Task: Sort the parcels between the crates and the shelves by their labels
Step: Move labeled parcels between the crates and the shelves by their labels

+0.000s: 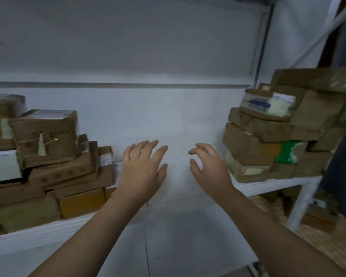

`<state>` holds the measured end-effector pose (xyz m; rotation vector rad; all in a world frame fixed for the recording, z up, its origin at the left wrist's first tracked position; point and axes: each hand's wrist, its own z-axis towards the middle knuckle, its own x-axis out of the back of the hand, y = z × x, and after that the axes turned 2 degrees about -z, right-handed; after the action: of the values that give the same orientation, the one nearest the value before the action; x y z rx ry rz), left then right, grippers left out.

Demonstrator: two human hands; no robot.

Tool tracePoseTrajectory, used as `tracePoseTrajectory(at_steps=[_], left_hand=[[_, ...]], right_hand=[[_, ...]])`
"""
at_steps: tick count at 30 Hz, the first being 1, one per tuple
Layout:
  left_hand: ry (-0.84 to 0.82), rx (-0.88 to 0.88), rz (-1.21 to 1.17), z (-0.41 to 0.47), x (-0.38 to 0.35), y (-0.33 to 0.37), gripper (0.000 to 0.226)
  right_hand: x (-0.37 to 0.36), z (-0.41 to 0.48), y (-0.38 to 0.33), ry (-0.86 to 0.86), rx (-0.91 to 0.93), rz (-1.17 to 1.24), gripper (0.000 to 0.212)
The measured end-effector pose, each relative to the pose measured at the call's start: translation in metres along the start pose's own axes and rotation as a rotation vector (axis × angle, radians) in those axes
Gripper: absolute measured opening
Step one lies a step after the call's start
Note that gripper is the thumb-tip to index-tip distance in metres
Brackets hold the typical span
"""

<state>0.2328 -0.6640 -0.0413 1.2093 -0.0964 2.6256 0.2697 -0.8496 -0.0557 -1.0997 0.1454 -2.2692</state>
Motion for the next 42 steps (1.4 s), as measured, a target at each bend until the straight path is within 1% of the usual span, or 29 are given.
tracePoseTrajectory(at_steps=[3,8,10,13,17,19,21,22,23,28,31,34,38,40,42], left_hand=[[0.028,-0.069,-0.107,0.025,-0.014,0.044,0.038],[0.054,-0.191,-0.261,0.081,-0.041,0.127,0.041],[0.063,-0.216,-0.341,0.109,-0.051,0.159,0.045],[0.070,-0.203,-0.437,0.156,-0.066,0.200,0.056],[0.073,-0.178,-0.428,0.217,-0.076,0.232,0.072],[0.012,-0.161,-0.411,0.240,-0.079,0.236,0.076],[-0.061,-0.164,-0.396,0.253,-0.082,0.236,0.073],[-0.071,-0.166,-0.409,0.255,-0.084,0.234,0.069],[-0.055,-0.171,-0.436,0.253,-0.085,0.233,0.066],[0.145,-0.149,-0.600,0.234,-0.092,0.228,0.058],[0.209,-0.128,-0.689,0.226,-0.092,0.224,0.055],[0.271,-0.180,-0.735,0.216,-0.090,0.220,0.049],[0.360,-0.212,-0.762,0.204,-0.082,0.209,0.041],[0.400,-0.205,-0.772,0.198,-0.076,0.200,0.039],[0.434,-0.208,-0.827,0.188,-0.069,0.190,0.032]], right_hand=[[0.043,0.001,0.033,0.117,0.018,-0.087,0.020],[0.118,0.012,0.101,0.243,0.020,-0.219,0.025],[0.142,0.019,0.130,0.232,-0.019,-0.230,0.029],[0.163,0.031,0.169,0.166,-0.095,-0.264,0.041],[0.173,0.054,0.197,0.115,-0.087,-0.284,0.059],[0.173,0.065,0.205,0.089,-0.079,-0.231,0.063],[0.171,0.071,0.212,0.085,-0.071,-0.171,0.065],[0.170,0.074,0.215,0.086,-0.071,-0.140,0.065],[0.169,0.075,0.216,0.092,-0.078,-0.111,0.066],[0.166,0.079,0.217,0.136,-0.073,0.048,0.069],[0.162,0.080,0.212,0.159,-0.056,0.167,0.072],[0.161,0.082,0.206,0.200,-0.085,0.321,0.074],[0.158,0.086,0.193,0.256,0.001,0.294,0.058],[0.154,0.085,0.183,0.275,0.033,0.363,0.050],[0.149,0.082,0.170,0.280,0.048,0.489,0.042]])
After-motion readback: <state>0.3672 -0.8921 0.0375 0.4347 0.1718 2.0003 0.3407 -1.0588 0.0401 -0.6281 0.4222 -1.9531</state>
